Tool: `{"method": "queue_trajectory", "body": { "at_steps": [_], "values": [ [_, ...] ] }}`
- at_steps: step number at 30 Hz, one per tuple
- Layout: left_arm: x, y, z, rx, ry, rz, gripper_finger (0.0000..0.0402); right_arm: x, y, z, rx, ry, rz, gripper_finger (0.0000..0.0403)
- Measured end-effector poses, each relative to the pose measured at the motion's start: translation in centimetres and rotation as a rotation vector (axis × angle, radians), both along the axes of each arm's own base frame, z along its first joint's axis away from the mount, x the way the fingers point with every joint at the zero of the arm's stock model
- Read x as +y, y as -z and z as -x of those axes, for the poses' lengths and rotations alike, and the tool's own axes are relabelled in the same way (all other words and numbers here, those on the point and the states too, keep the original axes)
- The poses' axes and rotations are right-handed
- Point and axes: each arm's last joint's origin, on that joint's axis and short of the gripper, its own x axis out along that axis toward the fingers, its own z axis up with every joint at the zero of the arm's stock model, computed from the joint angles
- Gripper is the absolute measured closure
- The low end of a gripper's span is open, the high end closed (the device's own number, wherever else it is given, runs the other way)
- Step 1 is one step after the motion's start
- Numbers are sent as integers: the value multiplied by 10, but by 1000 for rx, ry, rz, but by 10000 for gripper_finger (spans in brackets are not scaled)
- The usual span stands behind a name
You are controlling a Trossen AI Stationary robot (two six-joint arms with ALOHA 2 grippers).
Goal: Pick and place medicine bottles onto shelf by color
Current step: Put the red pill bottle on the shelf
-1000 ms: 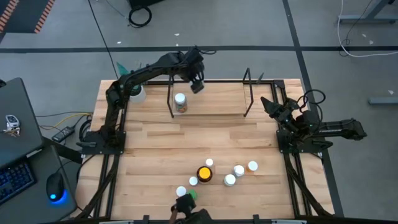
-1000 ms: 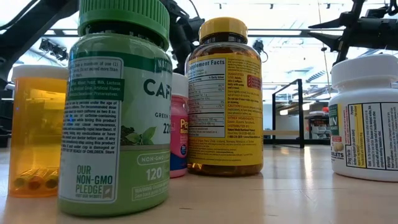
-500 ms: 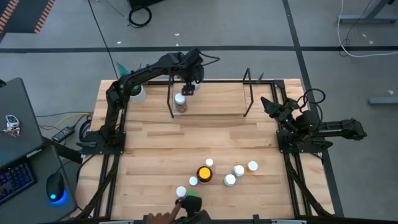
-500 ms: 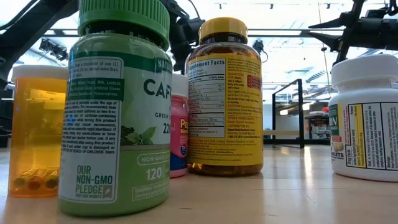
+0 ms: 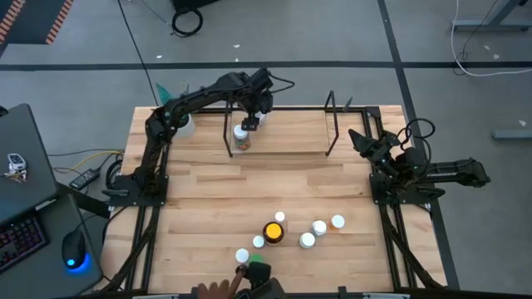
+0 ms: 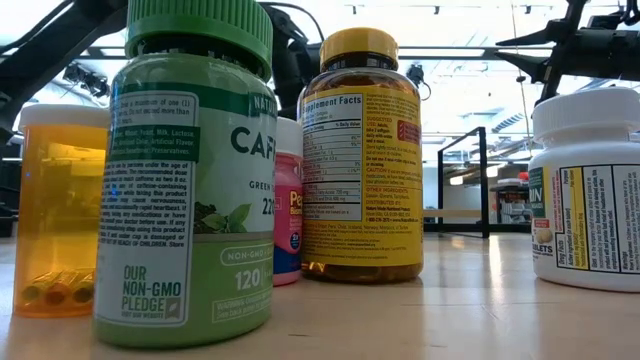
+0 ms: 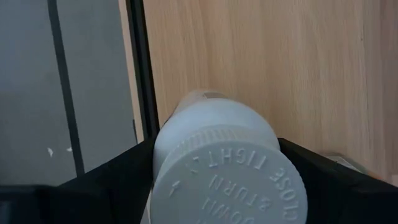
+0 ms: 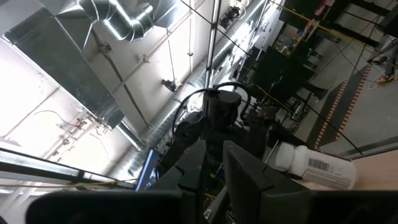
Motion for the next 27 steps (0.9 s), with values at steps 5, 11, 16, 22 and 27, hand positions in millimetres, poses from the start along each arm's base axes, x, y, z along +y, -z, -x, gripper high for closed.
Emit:
{"method": "queue_trajectory", "body": {
  "at_steps": [5,11,16,22,27],
  "values": [
    [-3,6,-3,16,1,13,94,0,0,0,-1,0,0,342],
    [-3,6,-3,20,-52,16,75,0,0,0,-5,0,0,342],
    [-3,6,-2,29,-74,3,27,0,-1,0,-6,0,0,342],
    [-2,6,-2,31,-95,-7,10,0,-1,0,-6,0,0,342],
    [-2,0,0,7,-119,-9,11,0,0,0,-6,0,0,342]
  ]
}}
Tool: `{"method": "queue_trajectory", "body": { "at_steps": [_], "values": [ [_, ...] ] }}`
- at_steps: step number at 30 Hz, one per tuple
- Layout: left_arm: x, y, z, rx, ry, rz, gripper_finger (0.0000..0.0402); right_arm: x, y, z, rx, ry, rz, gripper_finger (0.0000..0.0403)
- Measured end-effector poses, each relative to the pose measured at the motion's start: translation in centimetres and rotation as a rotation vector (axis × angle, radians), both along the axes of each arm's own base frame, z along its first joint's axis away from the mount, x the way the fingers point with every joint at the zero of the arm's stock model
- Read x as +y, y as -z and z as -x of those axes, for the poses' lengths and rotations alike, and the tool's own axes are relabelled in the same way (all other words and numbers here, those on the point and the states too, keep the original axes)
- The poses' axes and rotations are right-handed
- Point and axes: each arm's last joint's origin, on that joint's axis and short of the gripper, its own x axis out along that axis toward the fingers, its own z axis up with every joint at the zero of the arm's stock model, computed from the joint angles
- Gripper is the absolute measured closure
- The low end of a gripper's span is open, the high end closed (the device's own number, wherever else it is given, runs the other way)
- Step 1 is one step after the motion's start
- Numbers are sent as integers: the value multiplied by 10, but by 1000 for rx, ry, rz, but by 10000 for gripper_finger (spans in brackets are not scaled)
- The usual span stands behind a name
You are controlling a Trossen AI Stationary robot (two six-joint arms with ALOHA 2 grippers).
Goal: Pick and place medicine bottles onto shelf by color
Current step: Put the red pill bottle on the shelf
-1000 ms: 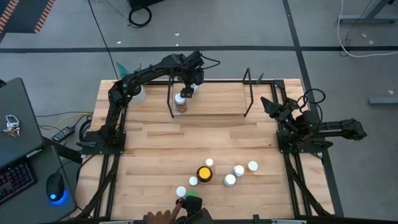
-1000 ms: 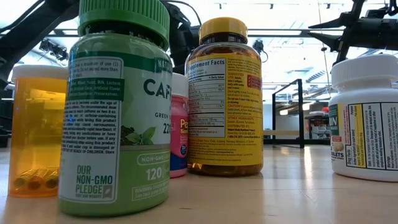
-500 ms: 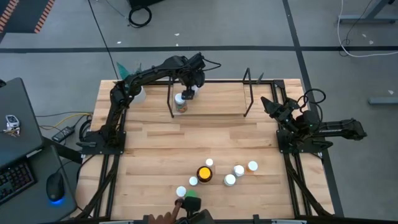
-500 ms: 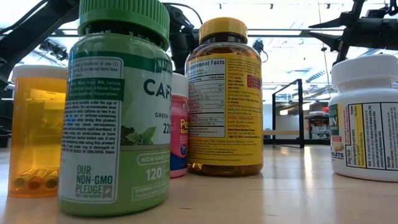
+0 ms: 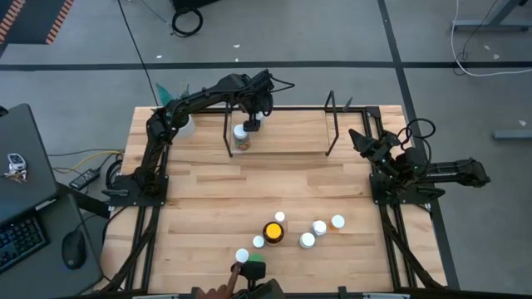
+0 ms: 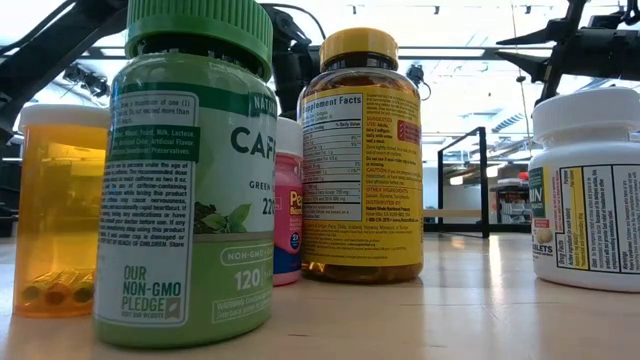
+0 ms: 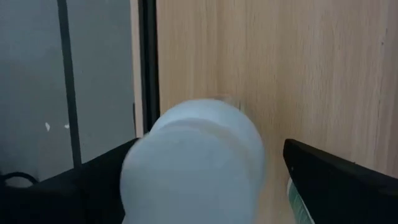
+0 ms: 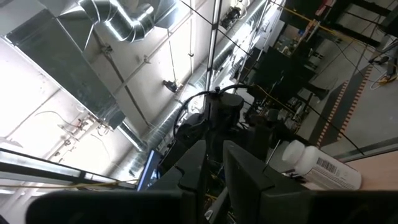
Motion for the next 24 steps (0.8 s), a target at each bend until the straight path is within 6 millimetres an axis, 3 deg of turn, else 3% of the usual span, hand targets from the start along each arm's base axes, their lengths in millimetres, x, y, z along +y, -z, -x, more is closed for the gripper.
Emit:
{"method": "queue_trajectory", "body": {
  "at_steps": [12,19,24],
  "values": [
    [3,-21,10,-75,-64,-22,6,0,0,0,4,0,0,342],
    [4,-41,6,-235,-114,-79,6,0,1,0,6,0,1,342],
    [1,-45,0,-277,-156,-123,6,0,0,0,6,0,1,342]
  ]
}}
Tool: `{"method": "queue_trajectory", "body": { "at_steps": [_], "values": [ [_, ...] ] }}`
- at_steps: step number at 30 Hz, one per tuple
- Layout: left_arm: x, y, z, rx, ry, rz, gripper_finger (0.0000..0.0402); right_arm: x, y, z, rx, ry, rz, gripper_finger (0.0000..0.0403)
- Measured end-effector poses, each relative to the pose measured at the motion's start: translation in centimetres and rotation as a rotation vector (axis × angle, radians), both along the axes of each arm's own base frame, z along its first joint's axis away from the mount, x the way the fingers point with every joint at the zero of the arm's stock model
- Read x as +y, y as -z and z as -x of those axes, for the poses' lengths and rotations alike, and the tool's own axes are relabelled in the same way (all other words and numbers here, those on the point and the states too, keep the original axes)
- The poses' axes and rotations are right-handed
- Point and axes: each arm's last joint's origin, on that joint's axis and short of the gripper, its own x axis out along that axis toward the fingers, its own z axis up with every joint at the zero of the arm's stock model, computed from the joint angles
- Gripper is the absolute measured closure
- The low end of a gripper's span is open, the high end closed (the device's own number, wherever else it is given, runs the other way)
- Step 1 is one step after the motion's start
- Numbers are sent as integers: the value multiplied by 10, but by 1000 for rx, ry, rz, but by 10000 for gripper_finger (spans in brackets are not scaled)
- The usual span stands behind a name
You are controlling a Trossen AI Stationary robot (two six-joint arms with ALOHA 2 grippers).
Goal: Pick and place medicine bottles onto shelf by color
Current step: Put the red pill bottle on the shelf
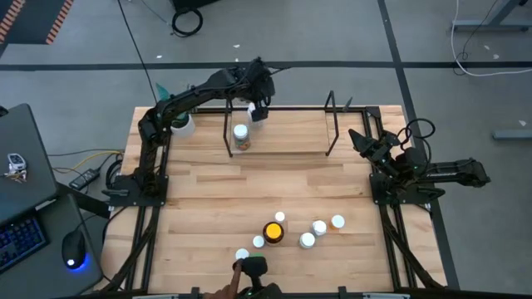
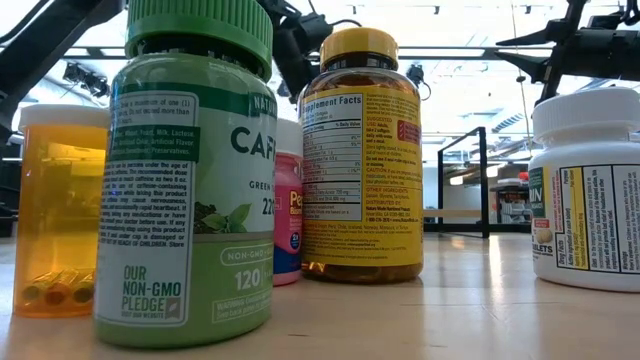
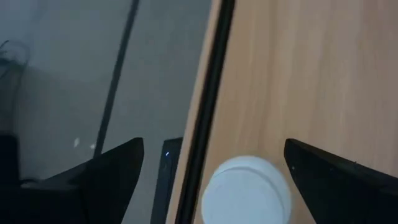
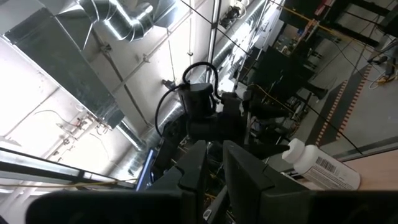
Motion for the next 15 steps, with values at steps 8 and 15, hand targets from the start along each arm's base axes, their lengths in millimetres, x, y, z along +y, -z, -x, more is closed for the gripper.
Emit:
{"method": "queue_trajectory", "body": {
  "at_steps": [8,15],
  "values": [
    [-4,10,-8,22,-98,-24,6,0,0,0,0,0,0,342],
    [-8,12,-6,102,-94,-56,6,0,0,0,-4,0,0,342]
  ]
}}
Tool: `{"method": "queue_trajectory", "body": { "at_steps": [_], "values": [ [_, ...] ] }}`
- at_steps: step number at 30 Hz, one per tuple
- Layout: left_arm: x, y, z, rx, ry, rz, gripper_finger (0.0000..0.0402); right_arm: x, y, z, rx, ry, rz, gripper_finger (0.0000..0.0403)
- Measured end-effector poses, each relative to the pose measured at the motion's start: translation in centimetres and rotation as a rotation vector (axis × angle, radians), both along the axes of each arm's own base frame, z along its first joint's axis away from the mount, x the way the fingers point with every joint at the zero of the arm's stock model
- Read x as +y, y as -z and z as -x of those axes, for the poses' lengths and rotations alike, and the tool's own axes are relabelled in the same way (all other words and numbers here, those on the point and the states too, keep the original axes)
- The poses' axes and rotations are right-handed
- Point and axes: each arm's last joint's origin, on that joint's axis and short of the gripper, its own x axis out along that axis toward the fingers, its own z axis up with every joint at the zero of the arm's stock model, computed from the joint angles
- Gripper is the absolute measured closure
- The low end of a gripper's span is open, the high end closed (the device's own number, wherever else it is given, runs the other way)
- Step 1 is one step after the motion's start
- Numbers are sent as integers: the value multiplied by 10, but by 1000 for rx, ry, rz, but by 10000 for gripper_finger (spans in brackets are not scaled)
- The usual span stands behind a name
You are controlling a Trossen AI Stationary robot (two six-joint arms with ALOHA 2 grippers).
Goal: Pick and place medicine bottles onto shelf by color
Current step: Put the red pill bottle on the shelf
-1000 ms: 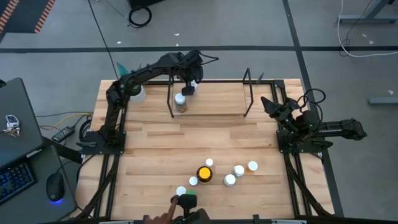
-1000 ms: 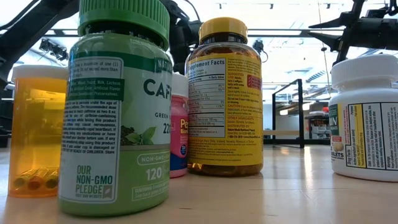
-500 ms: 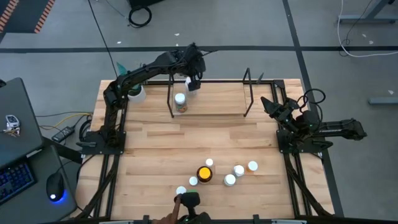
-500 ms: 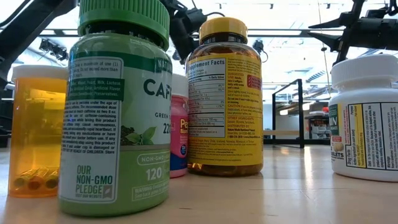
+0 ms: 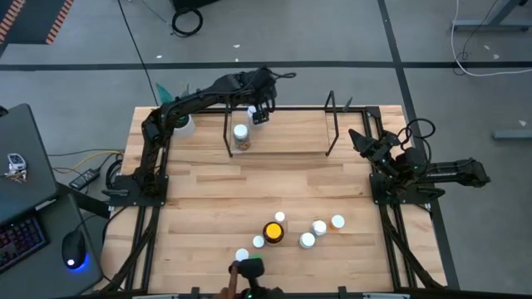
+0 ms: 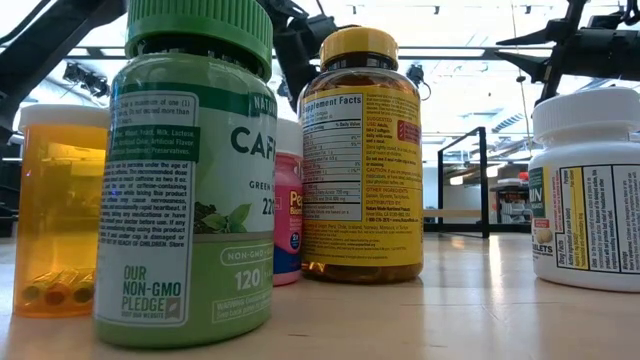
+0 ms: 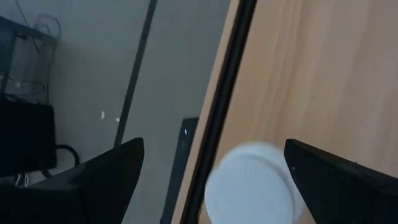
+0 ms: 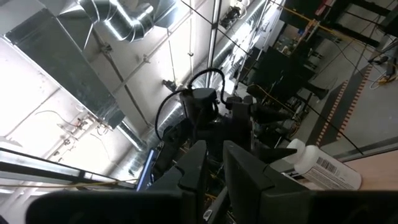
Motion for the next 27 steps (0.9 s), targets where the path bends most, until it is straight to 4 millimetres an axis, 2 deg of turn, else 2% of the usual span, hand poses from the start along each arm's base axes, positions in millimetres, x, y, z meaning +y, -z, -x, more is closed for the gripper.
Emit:
{"method": "queue_trajectory", "body": {
  "at_steps": [13,19,27],
  "values": [
    [10,6,18,112,-31,64,14,0,0,0,-4,-6,3,342],
    [8,4,11,24,-3,97,33,0,0,0,-4,-7,3,342],
    [11,-6,-1,-61,-66,-92,55,0,0,0,-4,-7,3,342]
  ]
}}
